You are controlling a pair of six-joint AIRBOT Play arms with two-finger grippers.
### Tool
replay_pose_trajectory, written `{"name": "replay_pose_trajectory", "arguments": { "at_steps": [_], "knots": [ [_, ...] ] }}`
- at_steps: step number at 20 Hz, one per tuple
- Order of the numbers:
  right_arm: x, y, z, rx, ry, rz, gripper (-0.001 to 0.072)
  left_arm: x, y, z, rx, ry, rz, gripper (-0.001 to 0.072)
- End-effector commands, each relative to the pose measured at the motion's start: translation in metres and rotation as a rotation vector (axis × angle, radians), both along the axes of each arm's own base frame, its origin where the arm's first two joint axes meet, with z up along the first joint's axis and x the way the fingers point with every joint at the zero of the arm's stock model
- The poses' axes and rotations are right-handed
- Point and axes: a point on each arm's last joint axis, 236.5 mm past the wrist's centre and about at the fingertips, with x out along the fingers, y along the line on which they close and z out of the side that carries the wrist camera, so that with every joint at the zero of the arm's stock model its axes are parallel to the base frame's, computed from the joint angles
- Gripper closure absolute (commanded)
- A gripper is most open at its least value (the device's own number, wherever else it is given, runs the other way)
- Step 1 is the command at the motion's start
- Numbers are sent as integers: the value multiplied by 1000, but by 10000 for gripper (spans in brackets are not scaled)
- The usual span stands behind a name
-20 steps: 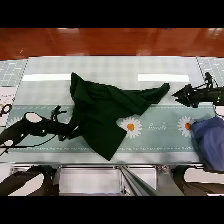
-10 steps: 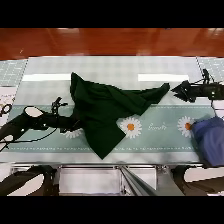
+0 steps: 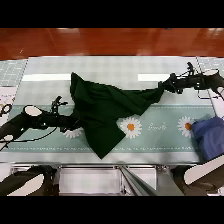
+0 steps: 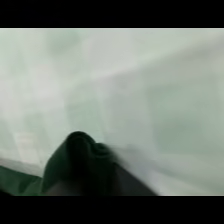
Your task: Fold the shirts.
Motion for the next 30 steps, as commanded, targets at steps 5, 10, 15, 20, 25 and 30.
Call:
{"name": "replay_pose_trajectory", "arguments": {
  "at_steps": [5, 10, 15, 20, 25, 30],
  "knots": [
    [13, 16, 49, 1, -73, 132, 685, 25, -4, 31, -15, -109, -43, 685],
    [30, -25, 209, -176, -377, 75, 686, 104, 13, 188, -29, -536, -12, 685],
    [-20, -40, 417, -371, -767, -38, 686, 108, 57, 409, 50, -1083, 90, 685],
    [-121, -62, 516, -549, -896, -202, 686, 47, 105, 539, 231, -1426, 243, 685],
    [-226, -49, 560, -746, -963, -274, 686, -32, 107, 594, 439, -1637, 320, 685],
    [-326, -15, 591, -882, -1077, -363, 686, -118, 107, 627, 774, -1782, 423, 685]
  ]
}}
